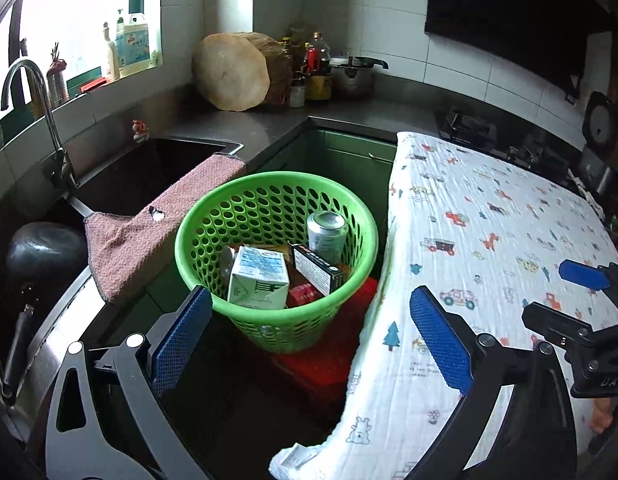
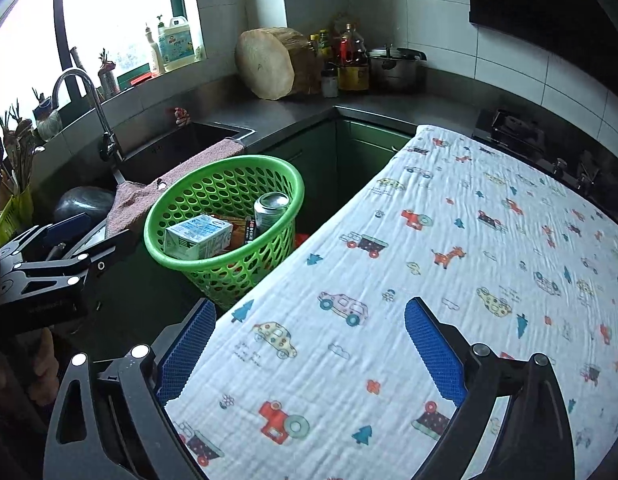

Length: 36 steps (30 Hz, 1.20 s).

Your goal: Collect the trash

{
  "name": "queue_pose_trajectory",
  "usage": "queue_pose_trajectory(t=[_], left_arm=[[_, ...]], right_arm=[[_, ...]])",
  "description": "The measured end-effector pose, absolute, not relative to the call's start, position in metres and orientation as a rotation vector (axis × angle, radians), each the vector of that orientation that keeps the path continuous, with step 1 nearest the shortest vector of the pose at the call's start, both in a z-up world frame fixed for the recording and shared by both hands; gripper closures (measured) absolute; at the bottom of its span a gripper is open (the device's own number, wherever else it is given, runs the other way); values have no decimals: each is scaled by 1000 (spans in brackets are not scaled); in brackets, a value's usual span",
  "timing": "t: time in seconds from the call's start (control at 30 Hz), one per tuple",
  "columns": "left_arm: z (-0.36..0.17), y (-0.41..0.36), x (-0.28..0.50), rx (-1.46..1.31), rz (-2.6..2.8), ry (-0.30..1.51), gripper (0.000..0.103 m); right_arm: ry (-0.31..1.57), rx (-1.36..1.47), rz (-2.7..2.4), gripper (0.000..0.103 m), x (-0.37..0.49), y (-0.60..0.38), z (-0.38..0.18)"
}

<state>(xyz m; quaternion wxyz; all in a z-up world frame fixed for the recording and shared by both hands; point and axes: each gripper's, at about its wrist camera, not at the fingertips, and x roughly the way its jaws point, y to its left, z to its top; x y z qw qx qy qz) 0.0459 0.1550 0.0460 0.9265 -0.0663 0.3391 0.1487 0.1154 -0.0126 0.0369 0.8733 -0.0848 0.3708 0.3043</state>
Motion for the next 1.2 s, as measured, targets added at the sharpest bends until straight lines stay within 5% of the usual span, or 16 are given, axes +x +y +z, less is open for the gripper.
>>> queue_pose_trajectory(t=[1.2], left_arm=[[40,80,-22,-7,254,617,5]], right_arm=[[720,-75,528,9,46,-89,26]])
